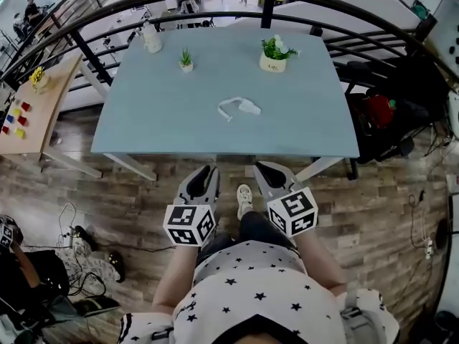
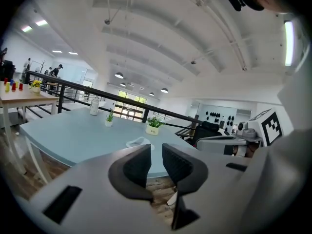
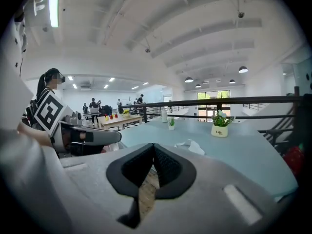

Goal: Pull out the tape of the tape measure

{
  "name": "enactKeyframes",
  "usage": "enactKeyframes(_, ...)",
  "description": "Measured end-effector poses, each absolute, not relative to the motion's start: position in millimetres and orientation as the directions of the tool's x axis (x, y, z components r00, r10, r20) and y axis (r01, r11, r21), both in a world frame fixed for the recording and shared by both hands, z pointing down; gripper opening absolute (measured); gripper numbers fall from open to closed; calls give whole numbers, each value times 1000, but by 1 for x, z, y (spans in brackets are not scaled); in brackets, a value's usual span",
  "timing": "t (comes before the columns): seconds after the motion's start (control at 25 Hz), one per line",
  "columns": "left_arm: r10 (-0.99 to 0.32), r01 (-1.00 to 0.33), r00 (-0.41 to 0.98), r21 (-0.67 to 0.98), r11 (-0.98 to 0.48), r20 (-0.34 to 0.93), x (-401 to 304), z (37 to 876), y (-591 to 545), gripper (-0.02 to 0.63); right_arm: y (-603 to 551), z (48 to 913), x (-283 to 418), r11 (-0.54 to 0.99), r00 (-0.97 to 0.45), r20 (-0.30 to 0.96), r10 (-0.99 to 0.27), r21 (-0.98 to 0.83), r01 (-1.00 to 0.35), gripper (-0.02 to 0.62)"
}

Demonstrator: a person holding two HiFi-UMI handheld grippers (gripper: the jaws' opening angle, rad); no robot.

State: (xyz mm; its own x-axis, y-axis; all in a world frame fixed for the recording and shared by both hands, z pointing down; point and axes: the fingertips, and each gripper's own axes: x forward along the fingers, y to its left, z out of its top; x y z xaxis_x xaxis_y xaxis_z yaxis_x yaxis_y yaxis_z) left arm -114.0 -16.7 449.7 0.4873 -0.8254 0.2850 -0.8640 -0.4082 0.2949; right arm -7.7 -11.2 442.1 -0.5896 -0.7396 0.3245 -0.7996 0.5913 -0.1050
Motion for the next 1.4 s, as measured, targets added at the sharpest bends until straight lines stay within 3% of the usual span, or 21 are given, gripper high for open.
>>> enactKeyframes(0.48, -823, -857, 498, 300, -419, 273, -122, 438, 42, 18, 45, 432, -23, 616, -611, 304, -731, -91, -782, 8)
enactKeyframes(1.4, -826, -854, 500, 305, -421, 259, -122, 429, 50, 8, 51, 418, -26, 608, -607, 251, -754, -85, -789, 6)
